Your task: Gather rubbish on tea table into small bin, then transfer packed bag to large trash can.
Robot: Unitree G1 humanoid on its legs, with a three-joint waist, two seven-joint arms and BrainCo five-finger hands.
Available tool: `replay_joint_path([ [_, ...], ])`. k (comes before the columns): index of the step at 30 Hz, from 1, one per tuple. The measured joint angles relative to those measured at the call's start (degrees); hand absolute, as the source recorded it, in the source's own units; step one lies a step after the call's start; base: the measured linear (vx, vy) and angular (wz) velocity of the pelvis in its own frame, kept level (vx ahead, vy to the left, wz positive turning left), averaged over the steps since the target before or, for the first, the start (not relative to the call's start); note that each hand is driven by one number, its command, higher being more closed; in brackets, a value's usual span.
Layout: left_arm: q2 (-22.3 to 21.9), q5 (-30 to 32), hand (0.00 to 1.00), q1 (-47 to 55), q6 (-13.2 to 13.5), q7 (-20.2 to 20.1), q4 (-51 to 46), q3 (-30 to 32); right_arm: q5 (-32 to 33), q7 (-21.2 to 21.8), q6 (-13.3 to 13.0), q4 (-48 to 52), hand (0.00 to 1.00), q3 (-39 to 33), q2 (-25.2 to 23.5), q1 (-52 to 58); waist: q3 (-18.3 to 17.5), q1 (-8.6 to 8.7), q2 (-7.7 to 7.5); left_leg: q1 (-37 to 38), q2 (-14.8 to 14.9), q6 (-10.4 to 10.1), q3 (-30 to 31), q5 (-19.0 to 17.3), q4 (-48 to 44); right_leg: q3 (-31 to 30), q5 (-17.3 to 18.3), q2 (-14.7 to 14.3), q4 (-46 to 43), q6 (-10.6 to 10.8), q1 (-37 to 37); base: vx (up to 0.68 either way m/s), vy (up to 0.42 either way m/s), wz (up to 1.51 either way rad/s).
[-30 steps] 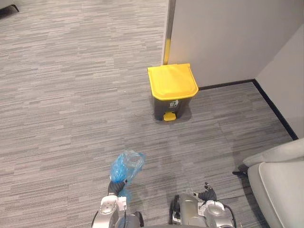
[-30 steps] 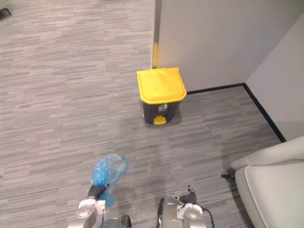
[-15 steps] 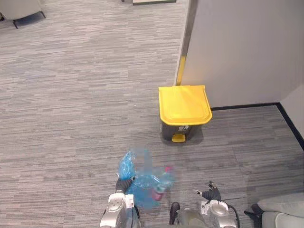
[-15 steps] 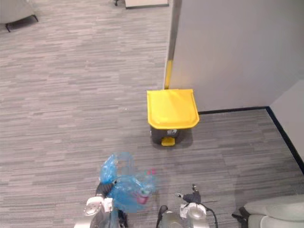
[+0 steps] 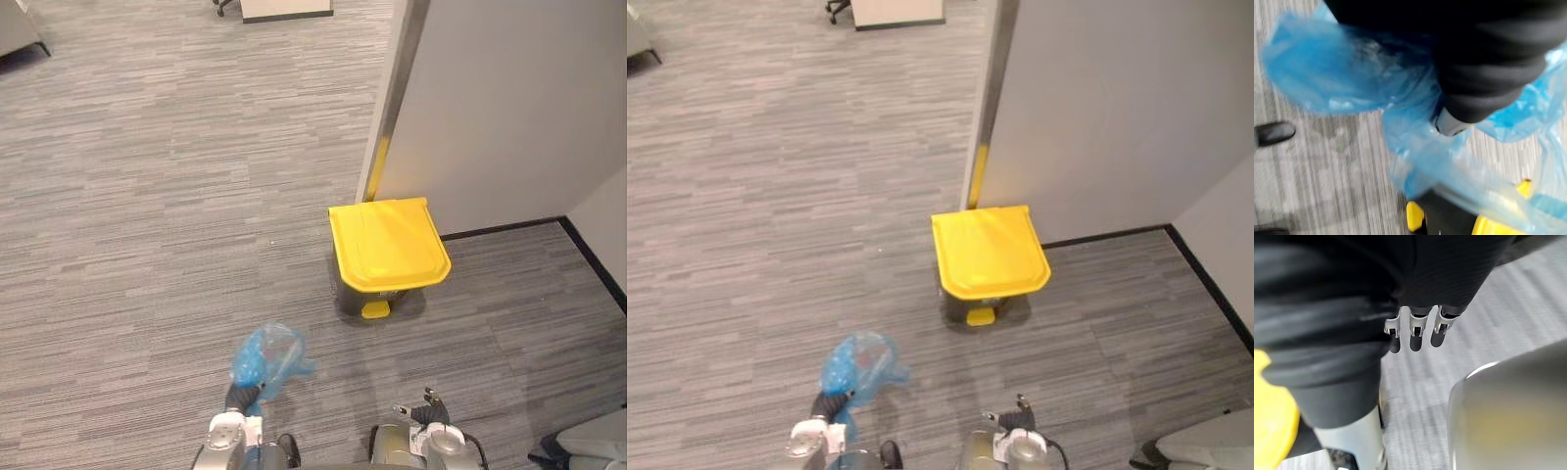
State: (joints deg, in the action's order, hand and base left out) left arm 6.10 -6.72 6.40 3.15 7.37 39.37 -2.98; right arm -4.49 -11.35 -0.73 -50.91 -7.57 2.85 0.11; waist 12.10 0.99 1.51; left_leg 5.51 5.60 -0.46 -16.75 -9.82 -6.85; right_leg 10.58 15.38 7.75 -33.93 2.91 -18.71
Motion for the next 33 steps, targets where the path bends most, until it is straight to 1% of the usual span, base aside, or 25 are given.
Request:
replay_joint_path([
  [1,0.13,-0.01,1.00,0.03,0.14,0.04,0.22,-0.03,0.03,-0.03,-0.03,0.03,0.00,-0.02,0.11,0.00,-0.01,-0.02,-0.07,0.55,-0.08,-0.09,0.10,0.00,0.03,0.43,-2.07,-0.59,4.62,-0.11,-0.07,0.36,-0.176,0.27],
  [2,0.75,-0.01,1.00,0.15,0.44,0.01,0.70,-0.25,-0.02,-0.08,-0.03,-0.07,0.00,0.09,-0.04,0.57,-0.61,0.03,-1.85,1.63,-1.90,-1.33,0.52,-0.50,0.05,-0.44,-12.21,-0.48,14.46,-2.27,1.08,0.27,-0.119,0.21],
  [3,-0.18,0.00,1.00,-0.41,0.32,0.13,2.46,-0.17,0.12,0.10,-0.13,-0.64,0.00,0.05,0.85,0.59,-0.33,-0.23,-0.79,2.85,-1.47,-3.47,1.83,-2.15,0.03,-0.45,-13.46,-0.82,13.01,-4.92,0.84,0.39,-0.180,0.13],
  [4,-1.70,0.00,1.00,-0.66,0.55,0.13,2.80,-0.24,-0.02,-0.09,-0.27,-1.60,0.00,-0.02,2.74,-0.34,-1.03,-0.11,1.15,2.47,0.10,-4.04,3.26,-2.42,-0.21,0.46,-11.86,-2.19,12.98,-5.16,1.05,0.31,-0.157,0.00],
  [5,-2.12,0.01,1.00,-0.93,0.70,0.11,2.81,-0.29,-0.02,-0.08,-0.27,-1.60,0.00,-0.06,3.13,-0.41,-1.04,-0.08,1.61,2.54,0.43,-4.14,3.37,-2.36,-0.25,0.83,-11.20,-2.38,13.16,-5.09,1.31,0.29,-0.153,0.03],
  [6,-2.64,0.00,1.00,-1.30,0.78,0.13,2.84,-0.31,-0.02,-0.09,-0.22,-1.82,0.00,-0.21,3.46,-0.44,-1.21,0.04,2.55,2.57,0.96,-4.25,3.66,-2.28,-0.36,1.54,-10.58,-2.69,13.29,-5.26,1.78,0.22,-0.134,0.32],
  [7,-2.82,0.00,1.00,-1.86,1.06,-0.06,2.84,-0.54,0.08,-0.11,-0.11,-2.01,0.00,-1.00,3.56,0.19,-1.09,0.98,2.29,2.63,1.61,-5.47,5.00,-1.34,-0.84,2.94,-9.27,-2.72,13.32,-5.28,3.08,0.23,-0.150,0.46],
  [9,-2.68,0.00,1.00,-2.26,1.03,-0.11,2.88,-0.78,0.03,-0.18,-0.01,-2.07,0.00,-1.28,3.38,0.44,-0.65,1.14,1.39,2.04,2.06,-6.32,5.51,-0.85,-3.99,3.52,-8.22,-2.62,14.20,-5.09,4.94,0.16,-0.123,0.42],
  [10,-2.77,-0.01,1.00,-2.49,0.99,-0.53,2.82,-1.02,0.10,-0.35,0.00,-2.11,0.00,-1.30,2.71,1.08,-0.67,1.04,0.32,-1.09,3.24,-7.28,5.64,-0.36,-12.98,4.58,-8.04,-2.47,16.90,-5.05,8.25,0.09,-0.075,0.27],
  [11,-2.83,-0.01,1.00,-2.42,0.97,-0.74,2.82,-1.09,0.09,-0.45,0.00,-2.11,0.00,-1.30,2.50,1.12,-0.63,1.00,0.15,-2.21,3.65,-7.82,5.56,-0.04,-15.73,4.74,-8.18,-2.59,17.82,-4.98,9.35,0.13,-0.053,0.22],
  [12,-2.90,-0.01,1.00,-2.25,0.96,-1.17,2.79,-1.46,0.17,-0.56,0.00,-1.91,0.00,-1.29,1.90,1.23,-0.44,0.66,-0.39,-4.23,4.79,-8.80,5.08,0.00,-21.37,4.74,-8.69,-2.67,19.68,-5.33,11.34,0.15,0.008,-0.08],
  [13,-3.41,-0.03,1.00,-2.03,0.94,-1.44,2.71,-1.53,0.24,-0.57,-0.07,-1.66,0.00,-1.32,1.63,1.93,-0.49,-0.12,-0.55,-5.93,5.78,-7.69,4.28,-1.40,-25.00,4.45,-9.08,-2.94,21.51,-5.49,13.18,0.14,0.029,-0.15],
  [14,-3.71,-0.03,1.00,-2.01,0.94,-1.46,2.59,-1.54,0.26,-0.57,-0.14,-1.59,0.00,-1.37,1.58,1.90,-0.52,-0.32,-0.58,-6.76,5.81,-7.19,3.88,-2.53,-25.08,4.33,-9.24,-2.94,22.14,-5.55,13.71,0.14,0.054,-0.23],
  [15,-4.25,-0.03,1.00,-2.02,0.94,-1.53,1.98,-1.54,0.47,-0.56,-0.24,-1.50,0.00,-1.58,1.11,1.61,-0.55,-0.52,-0.71,-8.79,5.38,-5.73,2.93,-4.20,-23.08,3.49,-9.60,-2.81,23.10,-5.10,14.17,0.14,0.092,-0.32],
  [16,-4.49,-0.03,1.00,-2.10,0.93,-1.54,1.70,-1.53,0.51,-0.55,-0.21,-1.61,0.00,-2.43,0.83,1.13,-0.49,-1.00,-0.73,-9.75,4.13,-5.17,3.20,-4.24,-17.25,2.08,-10.10,-2.42,23.58,-4.31,14.43,0.13,0.116,-0.39],
  [17,-4.50,-0.02,1.00,-2.02,0.93,-1.55,1.71,-1.53,0.52,-0.57,-0.22,-1.67,0.00,-2.62,0.69,1.02,-0.49,-1.09,-0.74,-9.66,3.60,-5.05,3.48,-3.83,-14.62,1.61,-10.25,-2.36,23.60,-4.05,14.51,0.13,0.172,-0.63],
  [18,-4.60,0.06,1.00,-1.58,0.87,-1.55,1.73,-1.53,0.50,-0.65,-0.25,-1.67,0.00,-2.95,0.92,1.03,-0.90,-1.14,0.04,-9.29,2.66,-4.89,5.53,0.16,-5.62,0.39,-10.29,-2.90,23.74,-2.91,14.58,0.13,0.204,-0.73],
  [19,-4.31,0.34,1.00,-1.63,0.31,-1.43,2.19,-1.42,0.56,-0.89,0.05,-2.21,0.00,-2.72,0.85,1.18,-1.49,-1.38,-0.13,-8.13,1.70,-5.12,5.23,2.72,-3.50,-2.28,-10.85,-3.13,24.64,-1.14,14.85,0.15,0.198,-0.61],
  [20,-4.21,0.43,1.00,-1.33,0.34,-1.41,2.03,-1.43,0.55,-0.89,0.01,-2.07,0.00,-2.53,0.64,1.14,-1.93,-1.25,-0.35,-7.99,1.20,-4.94,5.07,2.81,-3.00,-2.64,-11.34,-2.85,25.57,-0.86,15.07,0.19,0.201,-0.41],
  [22,-2.82,0.58,1.00,-1.46,0.37,-1.49,1.89,-1.57,0.49,-0.87,0.07,-2.22,0.00,-2.46,-0.34,2.67,-2.71,-1.02,-1.74,-6.62,-1.06,-4.13,3.23,3.30,0.28,-4.03,-13.09,-1.25,29.93,0.62,16.01,0.19,0.216,-0.21],
  [24,-2.35,1.07,1.00,-1.27,0.29,-1.53,1.93,-2.44,0.49,-0.86,0.23,-2.35,0.00,-2.34,-0.61,2.81,-2.75,-0.97,-1.86,-5.77,-2.15,-3.90,2.45,3.44,1.00,-4.98,-13.63,-0.50,31.41,1.25,16.73,0.13,0.155,-0.26],
  [27,-2.16,1.55,1.00,-0.89,0.26,-1.45,2.56,-2.67,0.39,-0.75,0.24,-2.76,0.00,-2.21,-0.61,2.77,-2.82,-0.97,-1.67,-3.78,-3.12,-3.89,1.81,3.44,1.70,-6.30,-13.78,-0.03,32.69,1.49,18.24,0.12,0.088,-0.24],
  [31,-0.58,1.77,1.00,-1.18,0.33,-1.19,2.99,-2.59,0.03,-0.74,0.21,-2.87,0.00,-1.57,-0.42,2.02,-2.98,-0.96,-1.39,-3.28,-2.84,-3.88,1.65,3.43,2.08,-6.84,-13.87,-0.60,33.63,1.33,18.69,0.07,-0.006,-0.10],
  [33,-0.30,1.75,1.00,-1.10,0.39,-1.13,2.99,-2.62,0.00,-0.74,0.21,-3.29,0.00,-1.16,-0.24,1.97,-3.12,-0.97,-1.15,-3.04,-2.68,-3.76,1.56,3.36,2.07,-7.61,-14.18,-0.87,33.81,0.88,18.61,0.04,-0.015,-0.22],
])
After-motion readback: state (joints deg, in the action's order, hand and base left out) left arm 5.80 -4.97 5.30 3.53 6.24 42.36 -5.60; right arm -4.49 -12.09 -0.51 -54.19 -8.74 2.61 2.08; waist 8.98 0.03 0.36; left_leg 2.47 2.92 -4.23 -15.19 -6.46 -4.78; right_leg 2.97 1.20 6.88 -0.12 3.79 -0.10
